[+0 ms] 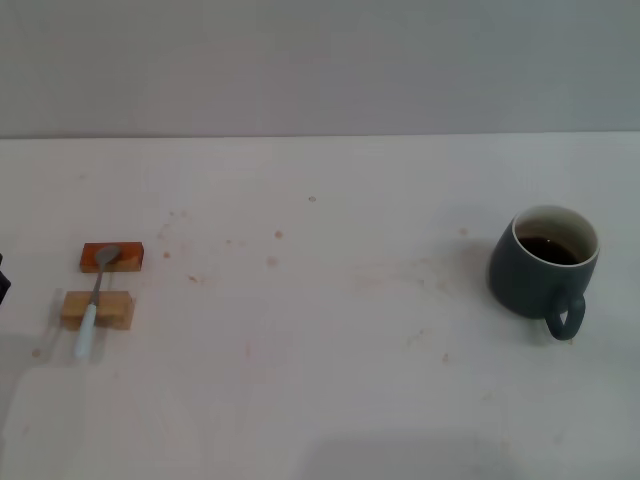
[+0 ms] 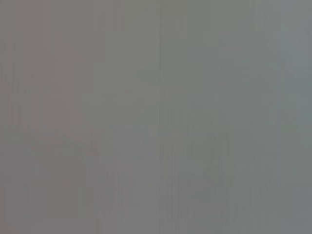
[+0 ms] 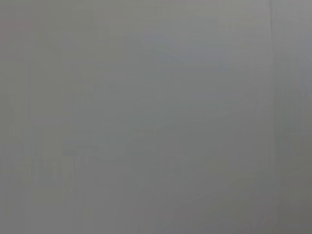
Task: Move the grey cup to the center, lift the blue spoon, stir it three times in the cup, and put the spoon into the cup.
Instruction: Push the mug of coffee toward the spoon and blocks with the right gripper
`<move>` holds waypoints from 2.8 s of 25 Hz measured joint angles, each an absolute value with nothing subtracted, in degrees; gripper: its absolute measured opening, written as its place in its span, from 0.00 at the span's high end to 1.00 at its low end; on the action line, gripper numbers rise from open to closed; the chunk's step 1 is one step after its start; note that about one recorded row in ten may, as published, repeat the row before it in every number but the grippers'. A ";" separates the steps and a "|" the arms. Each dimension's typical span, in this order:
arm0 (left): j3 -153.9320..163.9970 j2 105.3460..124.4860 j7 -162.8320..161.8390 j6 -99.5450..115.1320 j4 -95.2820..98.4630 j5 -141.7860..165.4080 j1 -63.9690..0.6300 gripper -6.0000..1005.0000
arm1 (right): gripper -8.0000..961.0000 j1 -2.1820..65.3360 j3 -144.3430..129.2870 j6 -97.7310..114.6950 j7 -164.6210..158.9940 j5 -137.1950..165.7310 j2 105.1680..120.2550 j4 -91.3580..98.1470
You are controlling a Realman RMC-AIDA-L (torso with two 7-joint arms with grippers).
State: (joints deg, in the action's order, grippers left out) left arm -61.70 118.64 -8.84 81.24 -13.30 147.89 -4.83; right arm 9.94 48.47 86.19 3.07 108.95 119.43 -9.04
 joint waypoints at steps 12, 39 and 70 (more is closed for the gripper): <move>-61.67 118.74 -8.34 78.42 -12.64 148.01 -5.55 0.18 | 0.99 10.35 48.35 86.21 3.08 109.12 119.31 -8.93; -61.00 118.73 -8.79 79.37 -13.45 148.01 -5.14 0.18 | 0.99 17.29 44.84 67.54 2.84 109.37 119.45 -10.30; -60.91 118.65 -8.79 79.85 -13.44 147.60 -5.05 0.17 | 0.99 21.16 32.41 59.58 2.80 109.28 119.62 -15.69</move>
State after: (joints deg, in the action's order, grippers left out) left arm -60.91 118.65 -8.79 79.85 -13.44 147.60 -5.05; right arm 21.16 32.41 59.58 2.80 109.28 119.62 -15.69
